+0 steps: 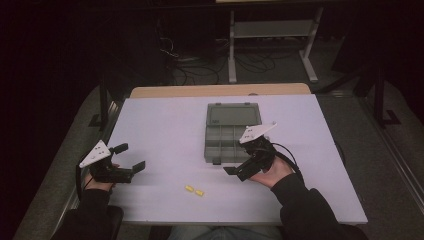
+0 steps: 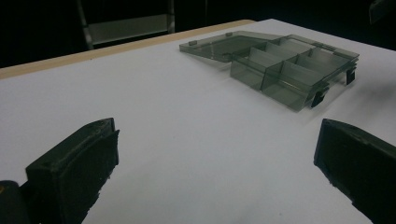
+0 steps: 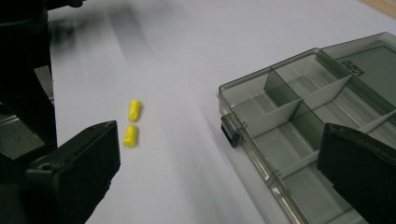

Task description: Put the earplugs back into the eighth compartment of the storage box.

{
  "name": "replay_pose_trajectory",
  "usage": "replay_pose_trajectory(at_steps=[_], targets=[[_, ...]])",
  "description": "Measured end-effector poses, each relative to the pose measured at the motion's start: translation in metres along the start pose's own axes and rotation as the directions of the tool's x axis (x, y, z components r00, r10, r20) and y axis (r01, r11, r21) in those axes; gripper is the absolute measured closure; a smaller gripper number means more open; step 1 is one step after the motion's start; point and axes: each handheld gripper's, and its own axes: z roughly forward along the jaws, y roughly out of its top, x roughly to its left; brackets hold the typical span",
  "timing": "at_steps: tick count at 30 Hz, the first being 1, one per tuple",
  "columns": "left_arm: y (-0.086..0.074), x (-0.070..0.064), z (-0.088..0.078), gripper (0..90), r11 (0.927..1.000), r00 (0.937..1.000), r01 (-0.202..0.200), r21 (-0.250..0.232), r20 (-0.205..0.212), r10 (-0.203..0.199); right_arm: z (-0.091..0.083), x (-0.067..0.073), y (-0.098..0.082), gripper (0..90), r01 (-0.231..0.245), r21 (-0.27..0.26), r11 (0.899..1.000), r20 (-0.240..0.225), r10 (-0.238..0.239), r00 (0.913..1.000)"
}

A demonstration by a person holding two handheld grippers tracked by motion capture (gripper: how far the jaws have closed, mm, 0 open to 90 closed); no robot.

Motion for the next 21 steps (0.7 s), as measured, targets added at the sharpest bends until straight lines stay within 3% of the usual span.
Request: replay_pose_trajectory(at_steps=[21], targets=[[0.0, 0.0, 0.0, 0.0, 1.0, 1.0, -0.002, 0.002, 0.004, 0.002, 0.033, 0.017, 0.014, 0.0, 0.051, 0.075, 0.996, -0.074, -0.046, 0.9962]])
